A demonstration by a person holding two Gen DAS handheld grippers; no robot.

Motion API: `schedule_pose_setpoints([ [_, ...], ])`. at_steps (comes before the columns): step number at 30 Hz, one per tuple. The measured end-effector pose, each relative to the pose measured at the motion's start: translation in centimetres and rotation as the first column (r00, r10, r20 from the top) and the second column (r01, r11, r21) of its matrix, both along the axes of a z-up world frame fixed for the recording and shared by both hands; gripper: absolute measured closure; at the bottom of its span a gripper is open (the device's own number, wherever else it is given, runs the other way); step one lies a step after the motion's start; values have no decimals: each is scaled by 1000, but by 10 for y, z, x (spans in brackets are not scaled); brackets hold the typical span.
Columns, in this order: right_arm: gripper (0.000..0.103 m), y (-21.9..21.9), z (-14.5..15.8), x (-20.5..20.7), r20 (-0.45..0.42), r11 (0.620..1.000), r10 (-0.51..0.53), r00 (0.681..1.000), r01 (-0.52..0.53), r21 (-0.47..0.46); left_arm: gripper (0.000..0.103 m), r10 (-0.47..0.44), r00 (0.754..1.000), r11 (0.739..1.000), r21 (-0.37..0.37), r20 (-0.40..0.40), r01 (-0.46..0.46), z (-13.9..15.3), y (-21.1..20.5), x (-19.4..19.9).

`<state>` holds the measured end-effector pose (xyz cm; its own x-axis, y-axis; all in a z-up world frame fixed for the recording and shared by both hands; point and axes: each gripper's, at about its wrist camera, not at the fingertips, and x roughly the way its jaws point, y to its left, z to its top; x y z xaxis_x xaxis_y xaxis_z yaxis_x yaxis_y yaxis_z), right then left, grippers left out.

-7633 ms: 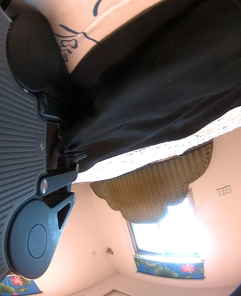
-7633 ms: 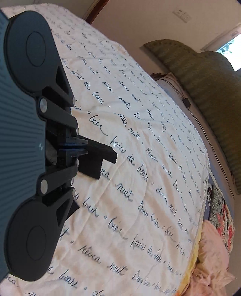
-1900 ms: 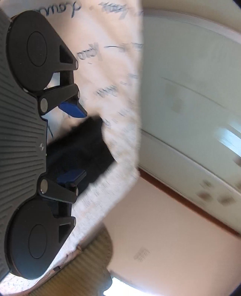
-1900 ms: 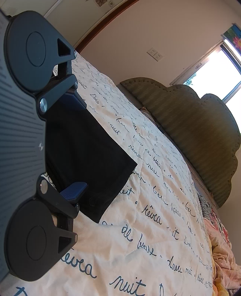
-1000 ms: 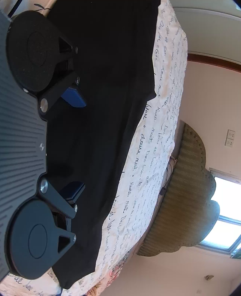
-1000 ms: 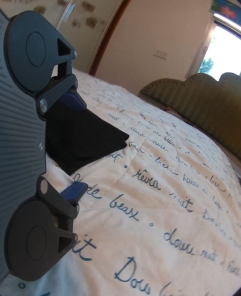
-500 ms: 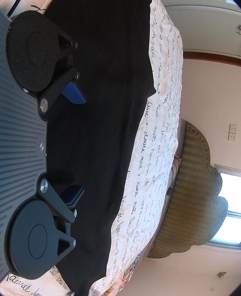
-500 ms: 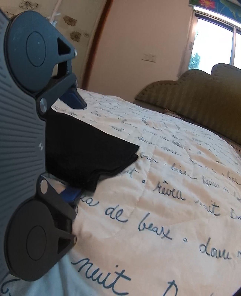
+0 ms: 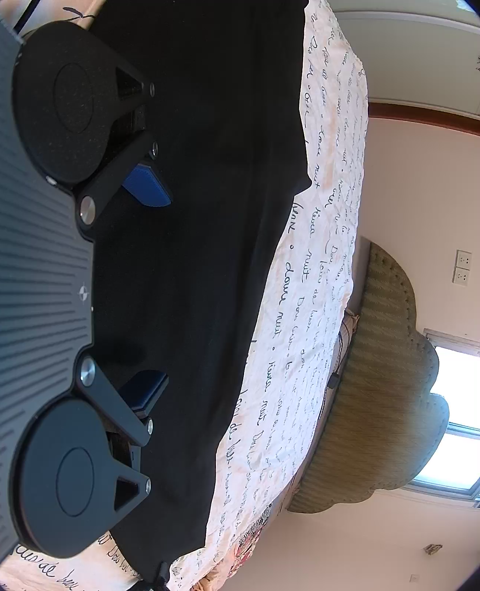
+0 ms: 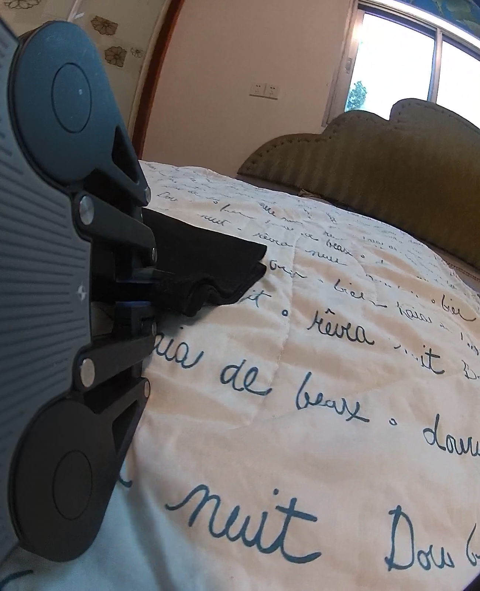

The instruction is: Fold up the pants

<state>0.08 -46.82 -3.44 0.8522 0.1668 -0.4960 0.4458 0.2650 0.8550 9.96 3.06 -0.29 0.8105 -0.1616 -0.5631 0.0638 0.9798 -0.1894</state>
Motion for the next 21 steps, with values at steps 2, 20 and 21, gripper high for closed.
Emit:
schedule_pose_setpoints([
  [2, 97, 3, 15, -5, 35, 999, -23, 999, 24, -25, 6, 0, 1000, 1000, -3, 1, 0, 0, 0, 0],
  [20, 94, -9, -16, -13, 46, 996, -28, 999, 25, 82, 5, -10, 1000, 998, -57, 7, 10, -1, 7, 0],
  [21, 91, -8, -14, -11, 45, 996, -39, 998, 35, 85, 5, -9, 1000, 998, -56, 7, 10, -1, 7, 0],
])
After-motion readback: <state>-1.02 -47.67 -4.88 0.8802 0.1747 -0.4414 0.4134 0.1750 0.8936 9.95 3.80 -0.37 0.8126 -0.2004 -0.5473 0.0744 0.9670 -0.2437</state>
